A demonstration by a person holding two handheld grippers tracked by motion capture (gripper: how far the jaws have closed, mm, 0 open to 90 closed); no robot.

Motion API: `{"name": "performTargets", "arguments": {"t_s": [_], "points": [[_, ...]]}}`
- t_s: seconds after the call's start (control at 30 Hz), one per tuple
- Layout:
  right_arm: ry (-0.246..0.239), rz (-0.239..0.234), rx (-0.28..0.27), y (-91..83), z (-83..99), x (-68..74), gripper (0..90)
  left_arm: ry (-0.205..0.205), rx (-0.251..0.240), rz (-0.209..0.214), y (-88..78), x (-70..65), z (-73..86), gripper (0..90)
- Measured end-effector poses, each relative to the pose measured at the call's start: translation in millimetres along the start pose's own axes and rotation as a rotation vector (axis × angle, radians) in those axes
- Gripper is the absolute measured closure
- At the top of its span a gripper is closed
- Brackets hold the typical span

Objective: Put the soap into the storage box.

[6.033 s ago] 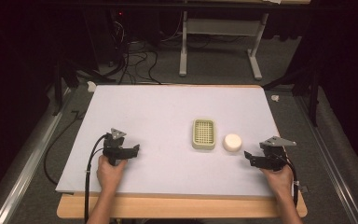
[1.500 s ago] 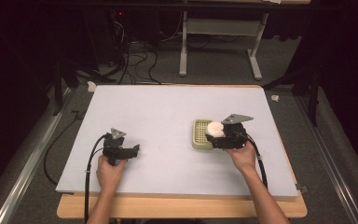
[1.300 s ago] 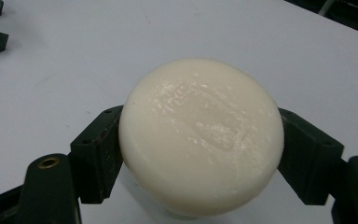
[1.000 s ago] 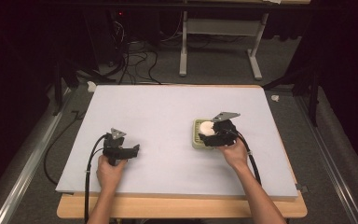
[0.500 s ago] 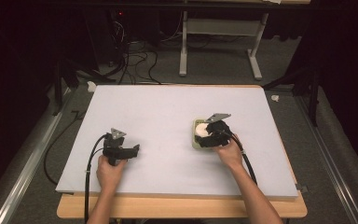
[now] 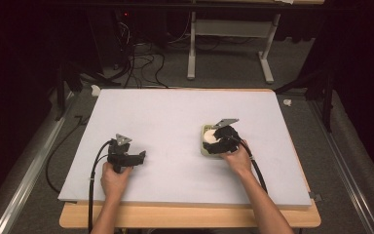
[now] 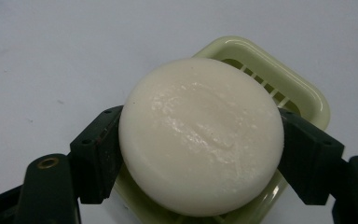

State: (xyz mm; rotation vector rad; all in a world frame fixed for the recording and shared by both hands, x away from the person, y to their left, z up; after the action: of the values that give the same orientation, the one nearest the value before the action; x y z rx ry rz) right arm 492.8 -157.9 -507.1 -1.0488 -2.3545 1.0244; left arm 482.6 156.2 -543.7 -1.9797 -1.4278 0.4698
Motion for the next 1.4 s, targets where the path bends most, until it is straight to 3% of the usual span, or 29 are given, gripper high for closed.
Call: {"name": "performTargets", "arguments": {"t_s": [0.17,0.33,0.83,1.4], "points": [[0.009,0.0,-0.002,1.4,1.1,-1.3,23.9,0.0,0.0,0.0,0.0,0.0,0.0,15.1],[0.044,-0.034,-0.069,-7.0,-6.7,-0.8,22.8,0.0,0.0,0.0,0.0,0.0,0.0,15.1],[0.021,-0.014,-0.128,-25.3,-13.1,-0.4,23.7,0.001,0.0,-0.001,-0.1,-0.1,0.0,15.1],[0.045,-0.017,-0.176,-46.4,-11.2,-6.8,24.3,0.001,0.0,-0.001,-0.1,-0.1,0.1,15.1]]}}
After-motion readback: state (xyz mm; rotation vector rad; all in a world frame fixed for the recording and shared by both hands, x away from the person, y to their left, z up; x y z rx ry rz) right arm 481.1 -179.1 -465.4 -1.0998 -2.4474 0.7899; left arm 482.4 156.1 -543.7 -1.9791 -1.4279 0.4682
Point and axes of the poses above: each handheld gripper's, and its own axes: y roughly forward along the jaws, z roughly out of its underside, x roughly to its left, the point moved 8 cm from there along y, roughly forward along the jaws, and after that the axes turned 8 degrees about -z, right-handed, at the moved point
